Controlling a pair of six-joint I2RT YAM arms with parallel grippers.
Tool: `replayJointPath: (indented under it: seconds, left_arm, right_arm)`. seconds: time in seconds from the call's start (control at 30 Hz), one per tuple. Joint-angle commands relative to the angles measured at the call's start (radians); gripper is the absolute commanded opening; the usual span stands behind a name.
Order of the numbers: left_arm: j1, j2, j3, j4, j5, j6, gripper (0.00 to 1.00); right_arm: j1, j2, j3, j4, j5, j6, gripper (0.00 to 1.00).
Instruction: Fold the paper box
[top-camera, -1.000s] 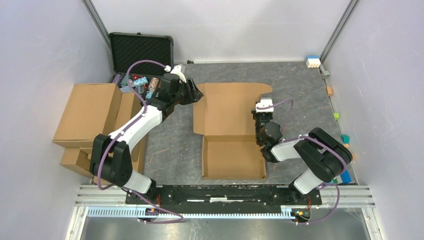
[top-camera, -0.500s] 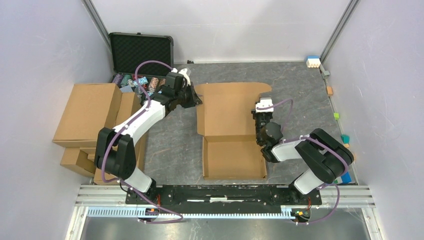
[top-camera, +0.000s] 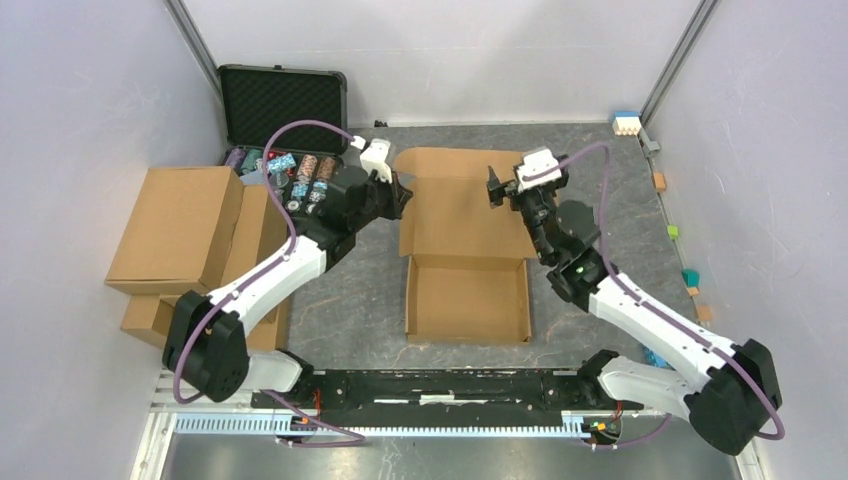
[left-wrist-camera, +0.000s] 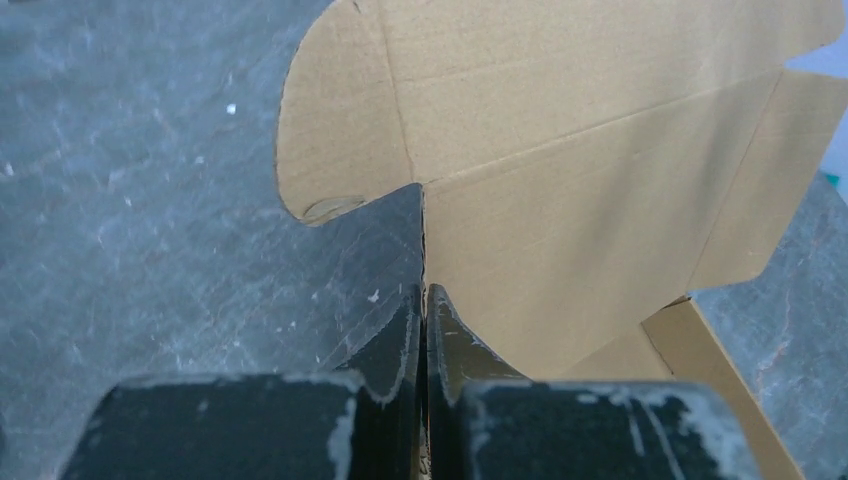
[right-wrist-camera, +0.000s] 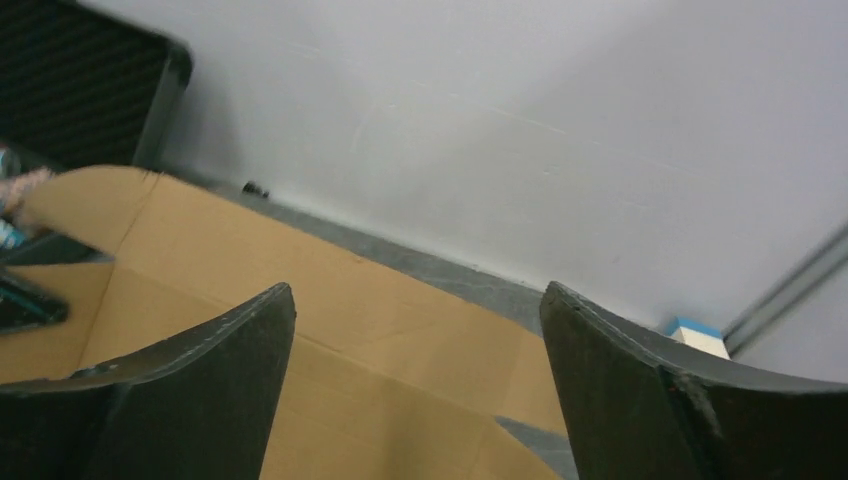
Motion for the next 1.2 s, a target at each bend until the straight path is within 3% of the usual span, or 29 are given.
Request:
replayJointPath:
  seconds: [0.0, 0.1, 0.17, 0.27, 0.4, 0.47, 0.7, 0.97, 1.17]
  left_arm:
    - [-0.057, -0.103, -0.118, 0.302, -0.102, 0.202, 0.02]
    - [-0.089, -0.144, -0.193, 0.387, -0.129, 0.224, 0.02]
    - [-0.118, -0.179, -0.246, 0.437, -0.163, 0.239, 0.02]
    - [-0.153, -0.231, -0.348, 0.542, -0.179, 0.283, 0.02]
    - [-0.177, -0.297, -0.506, 0.731, -0.125, 0.358, 0.02]
    - [-0.184, -0.325, -0.552, 0.760, -0.116, 0.341, 0.02]
    - [-0.216, -0.436, -0.641, 0.743, -0.117, 0.355, 0.02]
    - [-0.233, -0.479, -0.669, 0.740, -0.116, 0.368, 0.02]
    - [-0.234, -0.472, -0.667, 0.741, -0.120, 0.378, 0.02]
  right_arm:
    - [-0.031, 0.031, 0.270, -0.648, -0.217, 0.065, 0.98]
    - [-0.068, 0.162, 0.574, -0.984, -0.220, 0.175, 0.98]
    - [-0.085, 0.211, 0.674, -1.116, -0.168, 0.250, 0.98]
    - [-0.112, 0.166, 0.620, -1.084, -0.224, 0.234, 0.98]
    - [-0.129, 0.143, 0.666, -1.139, -0.434, 0.147, 0.98]
    - [-0.131, 0.157, 0.712, -1.202, -0.395, 0.192, 0.98]
    - [-0.145, -0.105, 0.412, -1.152, -0.217, 0.323, 0.98]
    - [-0.169, -0.280, 0.245, -1.183, -0.110, 0.384, 0.98]
    - [-0.283, -0.190, 0.222, -1.138, -0.302, 0.360, 0.94]
